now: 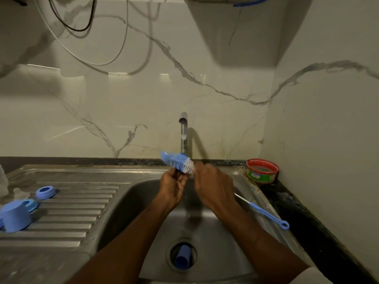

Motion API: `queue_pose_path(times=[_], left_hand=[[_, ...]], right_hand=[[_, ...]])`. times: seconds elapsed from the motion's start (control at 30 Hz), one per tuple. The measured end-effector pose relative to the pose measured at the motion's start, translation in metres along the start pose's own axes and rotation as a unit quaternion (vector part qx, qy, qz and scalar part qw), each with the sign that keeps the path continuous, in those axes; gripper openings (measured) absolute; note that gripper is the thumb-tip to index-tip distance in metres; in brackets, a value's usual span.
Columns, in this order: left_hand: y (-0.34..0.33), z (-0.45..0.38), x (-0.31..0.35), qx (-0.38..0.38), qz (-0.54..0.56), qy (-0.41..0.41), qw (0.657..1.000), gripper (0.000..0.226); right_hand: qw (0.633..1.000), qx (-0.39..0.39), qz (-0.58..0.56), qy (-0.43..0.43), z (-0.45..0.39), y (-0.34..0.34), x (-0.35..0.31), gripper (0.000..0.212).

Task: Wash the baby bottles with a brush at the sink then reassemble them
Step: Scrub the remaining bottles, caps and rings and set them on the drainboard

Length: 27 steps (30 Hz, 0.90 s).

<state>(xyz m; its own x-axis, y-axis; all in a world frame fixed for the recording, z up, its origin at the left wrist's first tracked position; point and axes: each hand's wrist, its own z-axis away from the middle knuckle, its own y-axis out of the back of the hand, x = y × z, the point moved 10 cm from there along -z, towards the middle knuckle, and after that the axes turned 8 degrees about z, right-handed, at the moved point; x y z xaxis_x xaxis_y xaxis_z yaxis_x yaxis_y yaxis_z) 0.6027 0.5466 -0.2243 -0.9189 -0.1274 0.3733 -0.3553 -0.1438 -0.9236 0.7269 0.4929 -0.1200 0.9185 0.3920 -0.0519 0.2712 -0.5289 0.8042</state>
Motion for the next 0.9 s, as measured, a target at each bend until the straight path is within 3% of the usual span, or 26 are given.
queue_pose_path(times=[0.13,0.3,0.4,0.53,0.6,0.77,0.9], left_hand=[[-0.002,0.003,-0.006,0.004,0.003,0.023,1.0,0.037],[0.008,0.0,0.0,0.037,0.028,0.001,0.999,0.034],[0.008,-0.001,-0.003,0.02,-0.007,0.021,1.0,0.035],[-0.003,0.003,-0.016,-0.034,-0.078,0.071,0.994,0.037],[-0.002,0.002,-0.014,-0.033,-0.128,0.053,0.99,0.035],[0.009,-0.002,-0.009,0.014,-0.166,0.036,0.985,0.031],[0.01,-0.011,0.007,0.012,-0.209,-0.022,0.978,0.03]], right_hand=[[0.996,-0.006,-0.006,-0.083,-0.008,0.001,0.024,0.026],[1.0,-0.011,-0.024,-0.014,0.002,-0.005,0.006,0.025],[1.0,-0.003,-0.008,-0.019,0.003,-0.003,0.003,0.024],[0.99,-0.095,0.005,-0.099,-0.005,-0.018,0.033,0.021],[0.985,-0.135,0.025,-0.106,-0.004,-0.024,0.045,0.024],[0.988,-0.083,0.093,-0.091,-0.004,-0.009,0.071,0.018],[0.978,-0.159,0.073,-0.111,0.004,-0.032,0.095,0.034]])
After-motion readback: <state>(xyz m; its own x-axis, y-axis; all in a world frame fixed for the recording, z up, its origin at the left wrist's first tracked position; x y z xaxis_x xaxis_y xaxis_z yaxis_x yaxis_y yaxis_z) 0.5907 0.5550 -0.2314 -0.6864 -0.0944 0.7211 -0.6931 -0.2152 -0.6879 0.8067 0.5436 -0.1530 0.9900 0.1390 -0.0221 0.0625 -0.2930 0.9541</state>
